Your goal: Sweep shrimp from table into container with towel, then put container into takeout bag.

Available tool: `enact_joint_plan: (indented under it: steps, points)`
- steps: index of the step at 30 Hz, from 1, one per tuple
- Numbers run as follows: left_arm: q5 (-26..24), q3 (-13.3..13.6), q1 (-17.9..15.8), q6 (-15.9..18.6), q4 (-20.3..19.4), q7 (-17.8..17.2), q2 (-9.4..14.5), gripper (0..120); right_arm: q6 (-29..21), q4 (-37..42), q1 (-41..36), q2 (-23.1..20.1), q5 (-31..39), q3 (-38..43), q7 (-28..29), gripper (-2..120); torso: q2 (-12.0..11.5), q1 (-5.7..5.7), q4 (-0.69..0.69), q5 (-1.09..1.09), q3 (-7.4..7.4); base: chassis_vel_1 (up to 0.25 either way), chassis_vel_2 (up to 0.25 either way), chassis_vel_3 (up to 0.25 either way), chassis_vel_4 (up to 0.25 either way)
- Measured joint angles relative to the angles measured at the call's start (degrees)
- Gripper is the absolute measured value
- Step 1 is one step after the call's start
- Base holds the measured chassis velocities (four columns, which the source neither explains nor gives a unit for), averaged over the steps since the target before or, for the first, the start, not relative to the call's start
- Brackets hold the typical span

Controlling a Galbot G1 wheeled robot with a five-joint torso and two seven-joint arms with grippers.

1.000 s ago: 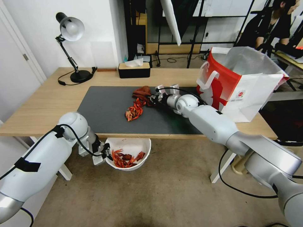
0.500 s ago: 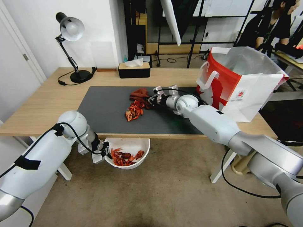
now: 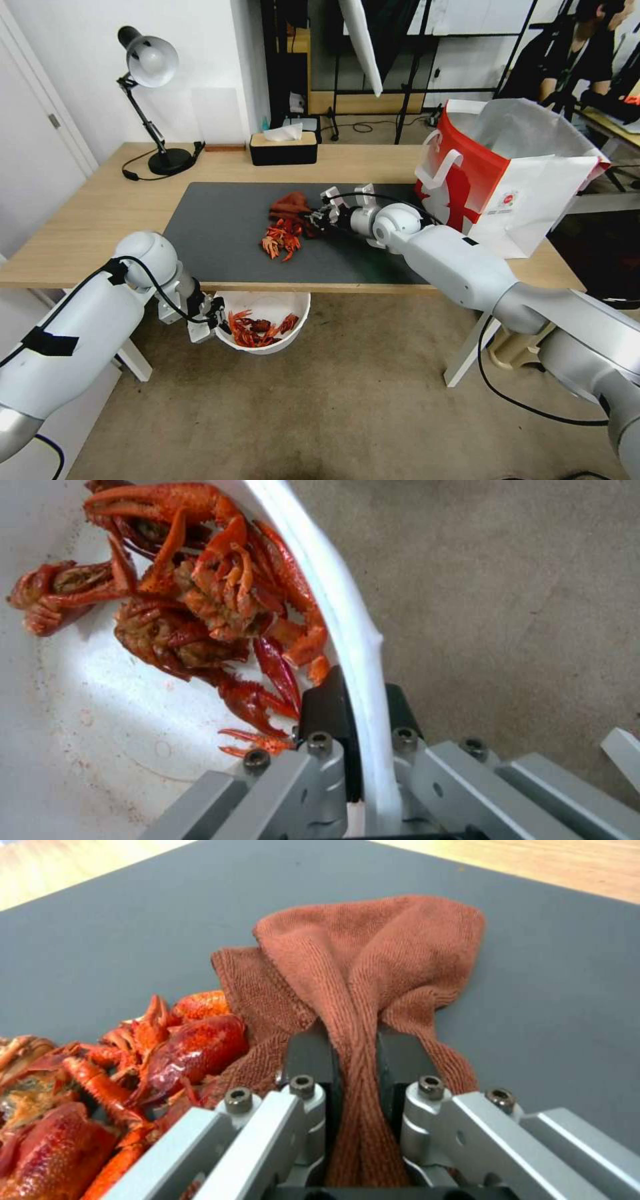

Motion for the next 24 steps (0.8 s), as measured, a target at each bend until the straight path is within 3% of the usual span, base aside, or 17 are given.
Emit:
enact_joint_plan:
  steps: [24]
  points:
    - [-0.3, -0.6, 0.3, 0.0, -0.4, 0.0, 0.2, 0, -0.6, 7.6, -0.7, -2.2, 0.6, -4.0, 0.4, 8, 0.0, 0.0, 0.01, 0.0, 0.0, 0.0, 0.0, 0.0, 0.0]
